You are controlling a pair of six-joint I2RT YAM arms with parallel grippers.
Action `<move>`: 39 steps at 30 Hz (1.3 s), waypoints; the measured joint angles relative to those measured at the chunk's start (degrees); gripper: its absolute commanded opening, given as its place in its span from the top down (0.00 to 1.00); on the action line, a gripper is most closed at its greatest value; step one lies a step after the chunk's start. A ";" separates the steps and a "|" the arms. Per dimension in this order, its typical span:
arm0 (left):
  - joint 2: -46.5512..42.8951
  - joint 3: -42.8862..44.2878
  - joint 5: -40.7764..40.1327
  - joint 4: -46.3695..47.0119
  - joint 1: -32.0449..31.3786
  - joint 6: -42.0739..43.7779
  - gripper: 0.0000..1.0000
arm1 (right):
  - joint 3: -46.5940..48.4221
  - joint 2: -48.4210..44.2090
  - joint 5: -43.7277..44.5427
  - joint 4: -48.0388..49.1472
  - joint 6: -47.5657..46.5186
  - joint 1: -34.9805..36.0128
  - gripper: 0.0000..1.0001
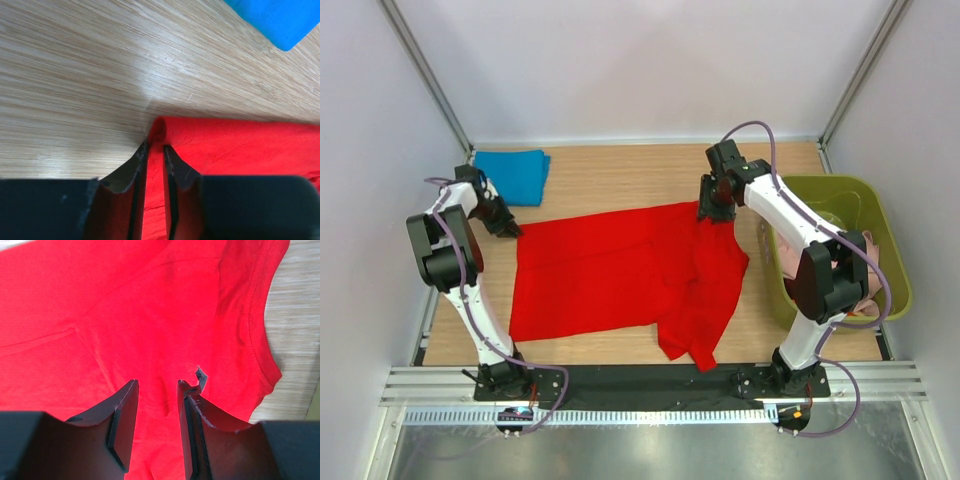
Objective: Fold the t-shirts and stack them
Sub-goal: Fold the tshirt
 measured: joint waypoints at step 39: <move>-0.15 -0.11 -1.07 -0.07 0.00 -2.03 0.78 | 5.05 10.40 -6.88 -0.22 0.46 20.85 0.57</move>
